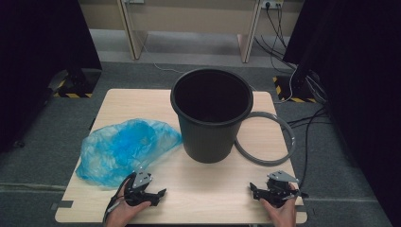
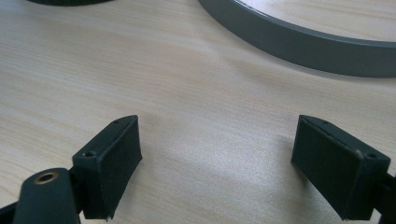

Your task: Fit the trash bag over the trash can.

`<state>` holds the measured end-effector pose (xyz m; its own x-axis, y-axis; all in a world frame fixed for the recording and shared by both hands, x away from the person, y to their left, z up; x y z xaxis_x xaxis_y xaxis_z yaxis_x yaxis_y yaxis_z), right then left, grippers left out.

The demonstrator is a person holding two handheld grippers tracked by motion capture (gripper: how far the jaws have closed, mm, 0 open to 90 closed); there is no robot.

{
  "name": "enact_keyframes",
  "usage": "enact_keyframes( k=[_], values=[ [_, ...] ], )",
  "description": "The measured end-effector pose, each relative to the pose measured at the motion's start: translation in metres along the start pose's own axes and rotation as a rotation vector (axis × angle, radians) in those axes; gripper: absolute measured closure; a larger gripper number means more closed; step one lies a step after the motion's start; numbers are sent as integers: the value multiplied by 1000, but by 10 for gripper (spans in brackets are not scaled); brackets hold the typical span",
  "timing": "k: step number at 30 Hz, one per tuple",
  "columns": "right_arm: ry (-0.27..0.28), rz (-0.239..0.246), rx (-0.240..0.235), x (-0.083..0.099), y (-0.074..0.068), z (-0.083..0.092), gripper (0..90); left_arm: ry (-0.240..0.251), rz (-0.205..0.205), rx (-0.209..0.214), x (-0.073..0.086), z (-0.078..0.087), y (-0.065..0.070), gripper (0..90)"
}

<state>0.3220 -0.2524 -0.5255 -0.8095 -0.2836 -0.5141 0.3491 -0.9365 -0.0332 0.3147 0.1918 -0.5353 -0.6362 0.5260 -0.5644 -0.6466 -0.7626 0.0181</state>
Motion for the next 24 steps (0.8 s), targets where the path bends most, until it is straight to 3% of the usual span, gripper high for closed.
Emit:
enact_keyframes(
  k=[6,9,14,16,20,24],
  values=[
    [1,46,21,2,-6,-4,75,0,0,1,0,0,0,153],
    [-2,45,18,2,-7,-5,66,6,10,12,0,0,-1,154],
    [-3,48,17,1,-7,-5,58,35,54,77,0,4,0,154],
    [-3,48,17,1,-7,-5,57,51,37,67,-2,10,2,155],
    [-5,40,16,1,-8,-5,56,115,46,75,-11,32,0,157],
    [-5,43,17,1,-8,-5,56,163,69,43,-21,55,-15,158]
  ],
)
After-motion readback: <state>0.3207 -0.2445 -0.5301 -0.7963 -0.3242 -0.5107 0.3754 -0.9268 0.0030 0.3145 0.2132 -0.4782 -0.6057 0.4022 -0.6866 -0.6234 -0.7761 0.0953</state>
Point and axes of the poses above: each handheld gripper's, and its own axes: z roughly backward along the jaws, x roughly out of its underside, y roughly to its right, the point moved 2 cm from there along -z, roughly forward along the jaws, and after that the axes turned 14 degrees about -y, right-handed, at the moved point
